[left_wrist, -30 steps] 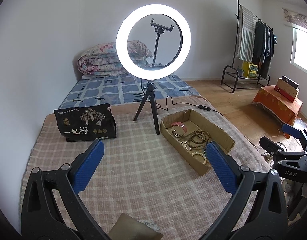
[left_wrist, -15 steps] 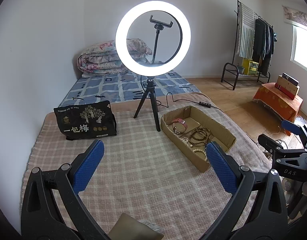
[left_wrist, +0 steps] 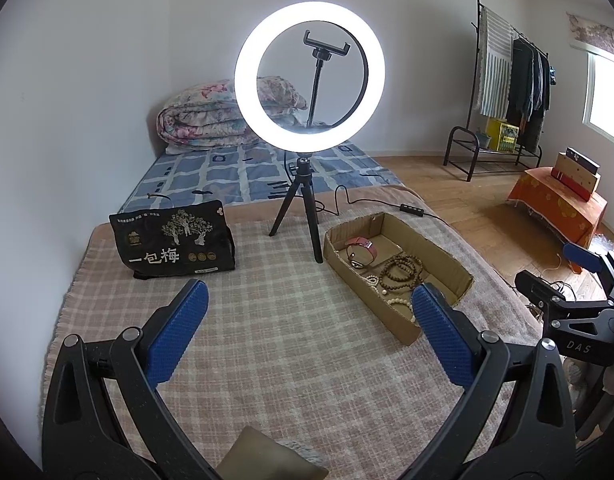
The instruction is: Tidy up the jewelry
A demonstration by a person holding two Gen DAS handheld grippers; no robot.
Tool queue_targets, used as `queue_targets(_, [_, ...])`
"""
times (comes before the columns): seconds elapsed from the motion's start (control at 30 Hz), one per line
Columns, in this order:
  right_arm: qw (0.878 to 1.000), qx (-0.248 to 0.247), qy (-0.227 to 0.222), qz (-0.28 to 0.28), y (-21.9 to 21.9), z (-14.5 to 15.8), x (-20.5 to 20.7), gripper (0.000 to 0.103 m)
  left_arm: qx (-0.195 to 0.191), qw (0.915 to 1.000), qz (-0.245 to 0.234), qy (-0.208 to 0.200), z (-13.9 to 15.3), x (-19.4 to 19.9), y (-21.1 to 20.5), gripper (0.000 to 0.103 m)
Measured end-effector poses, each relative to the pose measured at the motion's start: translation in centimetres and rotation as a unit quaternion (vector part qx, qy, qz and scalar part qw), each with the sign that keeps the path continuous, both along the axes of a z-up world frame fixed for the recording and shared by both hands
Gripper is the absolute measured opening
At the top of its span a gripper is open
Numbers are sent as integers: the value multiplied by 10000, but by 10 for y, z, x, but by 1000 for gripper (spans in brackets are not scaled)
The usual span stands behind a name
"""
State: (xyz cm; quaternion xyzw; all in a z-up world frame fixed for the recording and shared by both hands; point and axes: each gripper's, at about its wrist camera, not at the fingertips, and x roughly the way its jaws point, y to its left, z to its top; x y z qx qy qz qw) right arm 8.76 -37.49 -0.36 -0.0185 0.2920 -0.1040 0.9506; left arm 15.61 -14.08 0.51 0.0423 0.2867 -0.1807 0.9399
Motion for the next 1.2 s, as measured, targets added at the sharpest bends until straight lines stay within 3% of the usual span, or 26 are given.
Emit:
queue_targets(0.97, [10000,7,34,49,3,-4,1,103,36,10000,40,-32,1,3,5,103])
queue_targets(1.2, [9999,35,62,71,3,-5,1,103,24,9994,225,-244,5,2,12,103])
